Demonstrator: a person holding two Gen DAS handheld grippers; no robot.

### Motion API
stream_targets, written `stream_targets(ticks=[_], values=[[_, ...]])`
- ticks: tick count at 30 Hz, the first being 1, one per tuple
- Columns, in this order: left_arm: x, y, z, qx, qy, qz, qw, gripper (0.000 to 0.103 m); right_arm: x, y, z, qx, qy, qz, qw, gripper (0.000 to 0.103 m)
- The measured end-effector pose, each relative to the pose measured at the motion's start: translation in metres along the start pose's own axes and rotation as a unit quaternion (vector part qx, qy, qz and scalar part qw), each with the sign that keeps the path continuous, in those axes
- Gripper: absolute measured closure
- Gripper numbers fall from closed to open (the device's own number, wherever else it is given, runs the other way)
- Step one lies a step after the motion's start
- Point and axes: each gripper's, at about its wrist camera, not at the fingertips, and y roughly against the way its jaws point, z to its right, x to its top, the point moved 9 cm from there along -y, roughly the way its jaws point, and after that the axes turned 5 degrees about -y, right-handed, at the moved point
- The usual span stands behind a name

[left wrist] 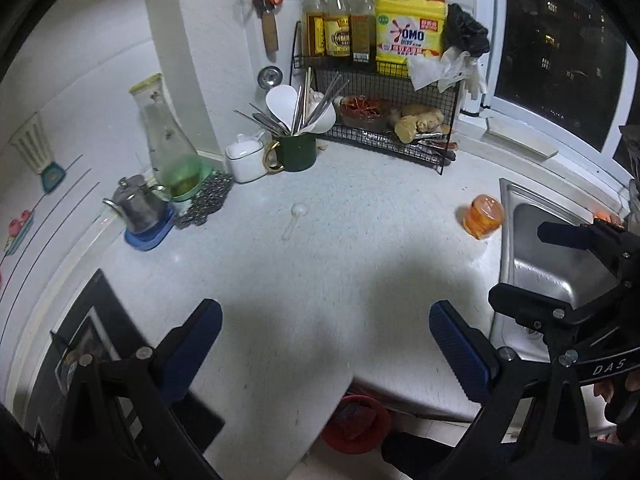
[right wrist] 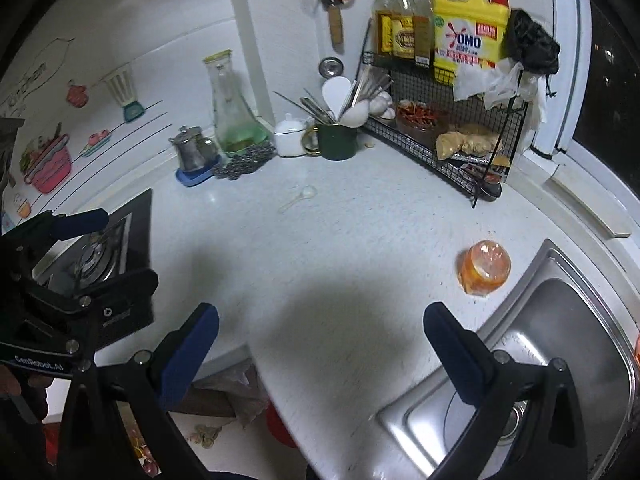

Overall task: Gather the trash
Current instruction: 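Raise both tools back up toward the white spoon and orange lid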

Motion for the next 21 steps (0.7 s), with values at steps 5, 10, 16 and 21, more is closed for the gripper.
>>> stream_targets(ticks=[5,10,16,21], values=[[0.022,-0.037,-0.003,-0.004,-0.004,-0.02,0.9998,0.0,0.018,-0.028,0.02,0.002,-0.011,-0.022,1.0,0.001],[0.033,-0.071,-0.008,-0.006,-0.011,-0.045,0.9989,0.0,0.028,-0.052,0.029,0.004,-0.014,-0.042,0.999,0.001],[0.045,-0.109,-0.02,-0.023,-0.021,-0.065,0.9974,0.0,0.039,-0.081,0.035,0.009,-0.03,-0.065,0.997,0.001],[0.057,-0.147,-0.032,-0.038,-0.04,-0.088,0.9945,0.0,0.048,-0.112,0.04,0.0,-0.047,-0.082,0.996,0.001]])
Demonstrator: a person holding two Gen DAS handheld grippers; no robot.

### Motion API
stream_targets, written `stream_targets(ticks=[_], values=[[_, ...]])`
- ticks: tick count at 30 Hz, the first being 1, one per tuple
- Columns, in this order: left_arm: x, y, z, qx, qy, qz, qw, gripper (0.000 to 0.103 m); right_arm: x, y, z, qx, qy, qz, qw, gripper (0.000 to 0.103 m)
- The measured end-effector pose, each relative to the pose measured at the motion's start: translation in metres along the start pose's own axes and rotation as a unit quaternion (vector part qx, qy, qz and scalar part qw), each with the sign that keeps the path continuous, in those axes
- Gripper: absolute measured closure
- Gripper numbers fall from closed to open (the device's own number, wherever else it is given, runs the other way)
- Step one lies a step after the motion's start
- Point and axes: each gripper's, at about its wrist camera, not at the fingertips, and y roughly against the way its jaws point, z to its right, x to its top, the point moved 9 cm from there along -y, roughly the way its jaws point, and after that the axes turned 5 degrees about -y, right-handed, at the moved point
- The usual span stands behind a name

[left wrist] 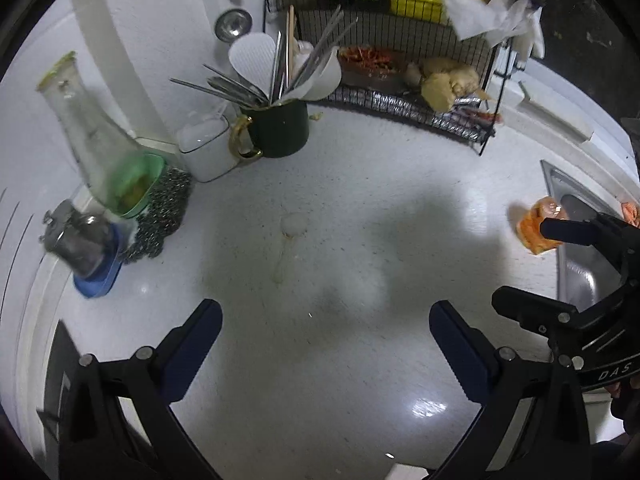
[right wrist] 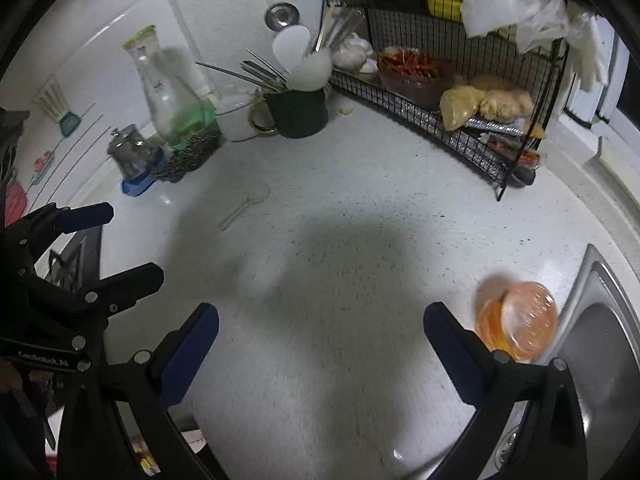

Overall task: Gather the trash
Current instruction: 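Raise both tools back up toward the white spoon and orange lid, then grasp the white spoon with the left tool while the right tool grasps the orange lid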

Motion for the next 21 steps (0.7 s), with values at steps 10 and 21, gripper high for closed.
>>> stream_targets(ticks=[10,21], values=[[0.031,-0.065,-0.028,-0.057,-0.055,-0.028,0.9964,0.0,0.02,-0.049,0.007,-0.027,-0.067,-0.024,0.997,0.001],[0.04,-0.126,-0.041,-0.097,-0.093,-0.061,0.9891,0.004,0.023,-0.076,0.012,-0.054,-0.12,-0.045,0.99,0.001]])
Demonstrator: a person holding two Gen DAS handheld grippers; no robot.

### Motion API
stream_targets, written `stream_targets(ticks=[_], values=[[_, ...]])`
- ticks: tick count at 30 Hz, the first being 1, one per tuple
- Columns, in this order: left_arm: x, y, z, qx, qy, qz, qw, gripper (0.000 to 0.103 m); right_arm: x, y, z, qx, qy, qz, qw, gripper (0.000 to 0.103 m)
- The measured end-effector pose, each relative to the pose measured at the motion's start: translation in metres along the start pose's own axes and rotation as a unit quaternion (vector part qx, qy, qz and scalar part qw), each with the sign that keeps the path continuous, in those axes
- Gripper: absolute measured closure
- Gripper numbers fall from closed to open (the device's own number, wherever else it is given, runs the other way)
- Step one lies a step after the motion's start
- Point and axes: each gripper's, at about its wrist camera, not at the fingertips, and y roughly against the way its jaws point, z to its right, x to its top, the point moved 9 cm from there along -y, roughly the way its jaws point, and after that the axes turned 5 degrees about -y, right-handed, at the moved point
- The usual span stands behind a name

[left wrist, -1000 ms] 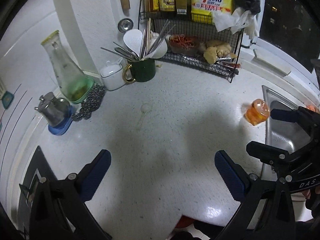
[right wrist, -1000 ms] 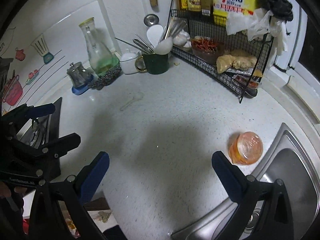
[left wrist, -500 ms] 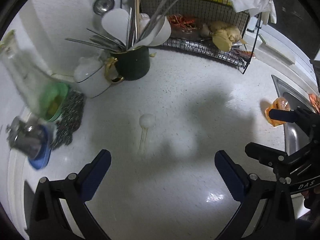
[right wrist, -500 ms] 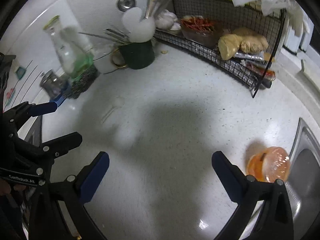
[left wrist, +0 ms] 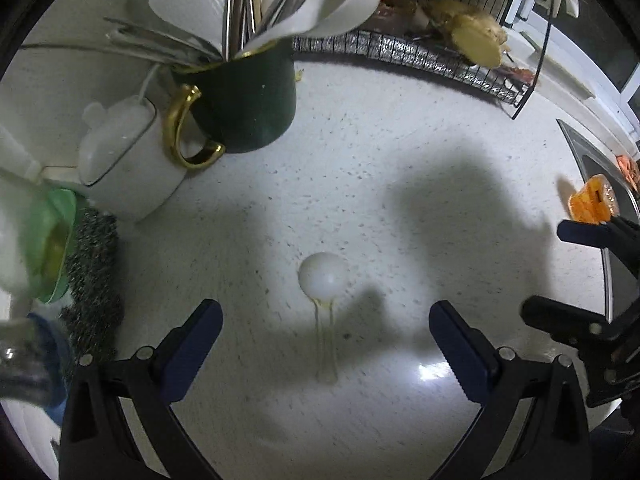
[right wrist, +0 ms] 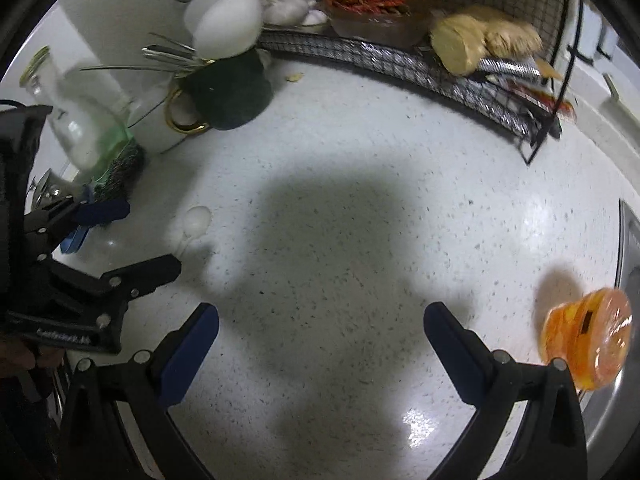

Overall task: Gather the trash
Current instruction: 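Grasp the white spoon with the left tool while the right tool grasps the orange lid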

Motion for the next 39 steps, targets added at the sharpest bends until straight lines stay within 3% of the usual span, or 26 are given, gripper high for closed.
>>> stream_targets(ticks=[4,8,10,12,17,19,28,39], values=[[0.0,-0.012,-0.003,-0.001,-0.004,-0.009,1.0,0.022,-0.007,-0.006,0.005,-0.005,-0.003,-0.013,1.0,0.001],[-0.002,-0.021,-0.002,-0.007,-0.006,-0.018,0.9998,0.056,-0.011,-0.008,0.013,-0.013,-0.004,-0.019,1.0,0.001],[-0.002,-0.02,0.001,-0.002,-0.017,-0.015,0.9997,0.064,-0.012,-0.006,0.018,-0.015,-0.012,-0.019,1.0,0.001],[-0.002,-0.018,0.005,-0.009,-0.018,-0.011,0.9997,0.082,-0.014,-0.003,0.022,-0.018,-0.014,-0.019,1.0,0.001],[-0.002,-0.018,0.011,-0.009,-0.004,-0.002,0.9999,0.082,-0.015,0.013,0.035,-0.027,-0.014,-0.006,1.0,0.001],[-0.004,-0.018,0.012,-0.013,0.007,-0.001,0.9999,0.094,-0.017,0.021,0.043,-0.03,-0.02,-0.002,0.999,0.0],[-0.004,0.008,0.039,-0.021,0.023,0.003,0.9995,0.095,-0.03,0.071,0.082,-0.052,-0.047,0.026,0.997,0.0],[0.008,0.042,0.116,-0.034,-0.005,0.021,0.9992,0.095,-0.042,0.104,0.121,-0.074,-0.058,0.044,0.995,0.0]])
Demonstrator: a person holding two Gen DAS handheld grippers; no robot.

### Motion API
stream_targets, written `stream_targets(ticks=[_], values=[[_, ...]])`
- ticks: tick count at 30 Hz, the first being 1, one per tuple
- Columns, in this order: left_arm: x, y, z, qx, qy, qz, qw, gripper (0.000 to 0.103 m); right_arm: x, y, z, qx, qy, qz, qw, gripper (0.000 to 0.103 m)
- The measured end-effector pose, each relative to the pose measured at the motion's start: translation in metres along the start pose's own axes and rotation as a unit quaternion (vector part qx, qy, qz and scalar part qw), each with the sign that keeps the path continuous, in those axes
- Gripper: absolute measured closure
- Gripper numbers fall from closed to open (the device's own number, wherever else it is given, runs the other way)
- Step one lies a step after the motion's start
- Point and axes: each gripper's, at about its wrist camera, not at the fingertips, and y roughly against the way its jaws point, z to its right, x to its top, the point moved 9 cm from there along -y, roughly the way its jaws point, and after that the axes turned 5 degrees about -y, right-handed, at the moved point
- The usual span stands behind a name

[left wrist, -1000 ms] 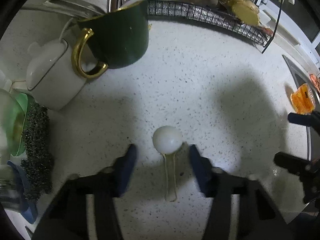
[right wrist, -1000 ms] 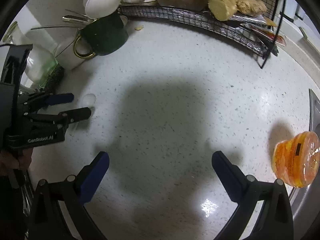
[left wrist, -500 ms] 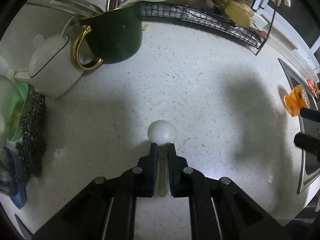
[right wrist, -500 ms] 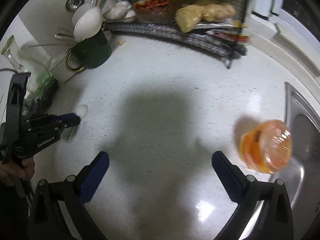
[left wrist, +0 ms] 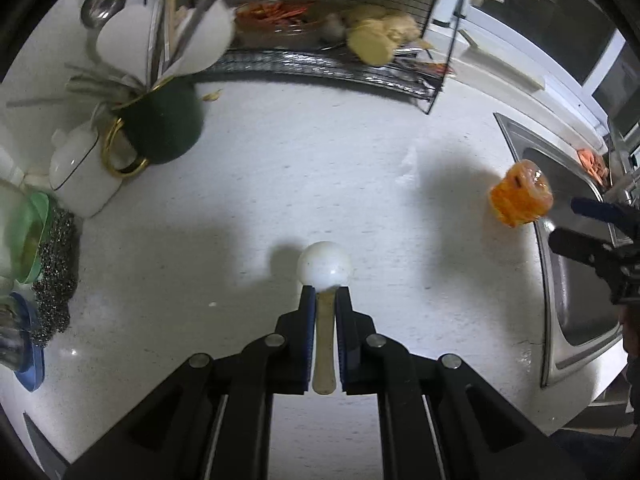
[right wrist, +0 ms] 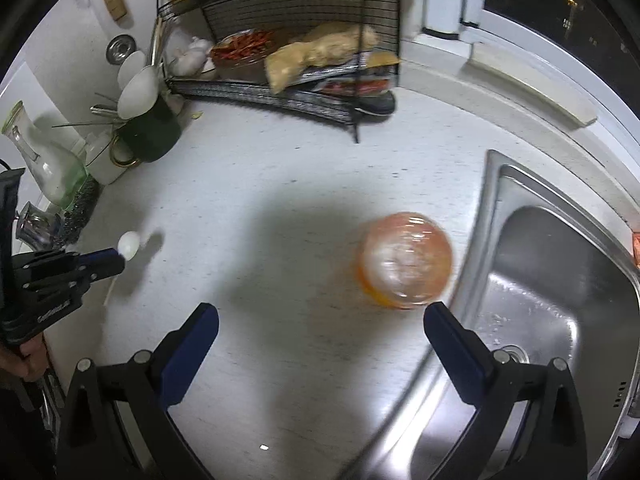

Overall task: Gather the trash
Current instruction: 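Grasp the white spoon with the left tool while the right tool grasps the orange lid, then carry spoon and orange lid down and open both tools over the red bucket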

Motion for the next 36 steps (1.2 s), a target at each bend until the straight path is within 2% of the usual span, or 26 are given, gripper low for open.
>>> stream_targets(ticks=[7,16,23,24,25,26,27,36], values=[[0.002,0.002,0.027,0.014,0.025,0.002,0.9996,0.095,0.009,0.001,0.028,-0.004,0.021,-0.001,1.0,0.0],[-0.014,0.011,0.023,0.034,0.079,0.002,0.9963,0.095,0.016,-0.035,0.037,0.023,0.097,-0.04,0.994,0.001],[-0.03,0.006,0.02,0.038,0.086,-0.008,0.9955,0.095,0.013,-0.063,0.035,0.033,0.124,-0.059,0.99,0.001],[-0.033,0.006,0.019,0.039,0.089,-0.008,0.9953,0.095,0.012,-0.064,0.033,0.033,0.128,-0.056,0.99,0.007],[-0.037,0.007,0.018,0.041,0.092,-0.008,0.9949,0.095,0.01,-0.066,0.032,0.033,0.132,-0.056,0.989,0.024],[-0.04,0.008,0.017,0.042,0.095,-0.007,0.9946,0.095,0.007,-0.068,0.03,0.03,0.137,-0.062,0.988,0.035],[-0.043,0.01,0.017,0.042,0.097,-0.006,0.9944,0.095,0.006,-0.069,0.028,0.025,0.141,-0.062,0.988,0.039],[-0.095,0.051,0.02,0.062,0.131,0.012,0.9894,0.095,-0.028,-0.027,-0.025,0.064,0.176,-0.038,0.982,0.039]])
